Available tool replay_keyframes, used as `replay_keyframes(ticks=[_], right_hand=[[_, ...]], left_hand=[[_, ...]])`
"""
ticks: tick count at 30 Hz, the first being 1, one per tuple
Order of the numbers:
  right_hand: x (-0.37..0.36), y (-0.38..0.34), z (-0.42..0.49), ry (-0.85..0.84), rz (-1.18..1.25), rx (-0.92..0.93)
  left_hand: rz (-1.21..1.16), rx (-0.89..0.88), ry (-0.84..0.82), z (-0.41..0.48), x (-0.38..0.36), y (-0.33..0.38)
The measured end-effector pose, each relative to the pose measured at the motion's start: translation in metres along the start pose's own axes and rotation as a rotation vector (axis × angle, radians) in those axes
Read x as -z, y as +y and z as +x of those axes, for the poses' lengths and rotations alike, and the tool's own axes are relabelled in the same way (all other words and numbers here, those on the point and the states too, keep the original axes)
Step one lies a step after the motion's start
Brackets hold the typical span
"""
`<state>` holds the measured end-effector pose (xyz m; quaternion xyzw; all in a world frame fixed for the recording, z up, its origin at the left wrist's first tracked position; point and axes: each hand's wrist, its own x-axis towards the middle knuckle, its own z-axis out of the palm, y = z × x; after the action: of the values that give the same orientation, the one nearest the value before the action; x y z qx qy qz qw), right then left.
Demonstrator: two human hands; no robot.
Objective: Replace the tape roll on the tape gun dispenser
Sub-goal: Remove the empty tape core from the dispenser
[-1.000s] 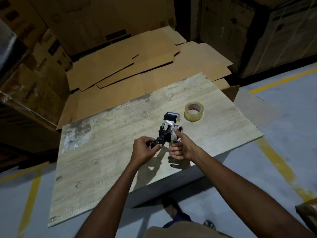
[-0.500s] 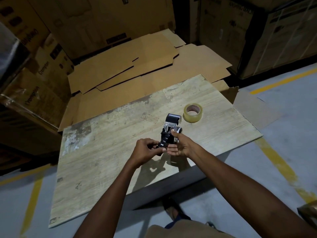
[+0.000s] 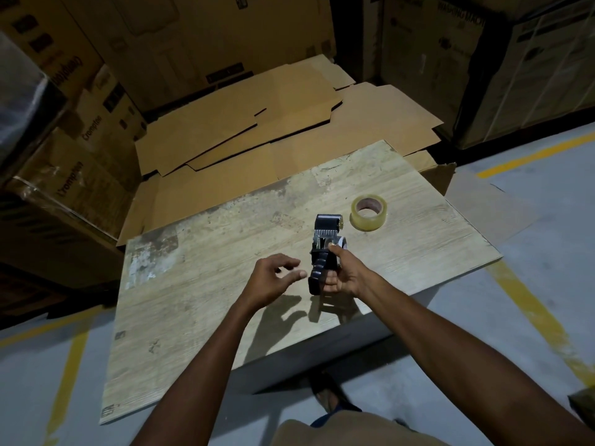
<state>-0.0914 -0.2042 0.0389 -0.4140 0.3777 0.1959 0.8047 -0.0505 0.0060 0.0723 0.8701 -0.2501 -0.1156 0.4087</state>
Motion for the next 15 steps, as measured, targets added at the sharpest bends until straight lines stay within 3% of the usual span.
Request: replay_keyframes(ticks=[4,6,15], right_hand=[[0.004,0.002,-0.008,-0.012,0.067,-0.007],[0.007,0.004,-0.018,-0.004,0.096,0.013],[0.029,0.009,-0.024,0.03,-0.106,0.101]], left_hand=[[0.577,-0.217,0.309,0.007,0.01,-0.017],[0.763,-0.24,0.388,0.007,0.013,-0.016],[0.892,-0.226,0.375,0.004,0.016,0.004]])
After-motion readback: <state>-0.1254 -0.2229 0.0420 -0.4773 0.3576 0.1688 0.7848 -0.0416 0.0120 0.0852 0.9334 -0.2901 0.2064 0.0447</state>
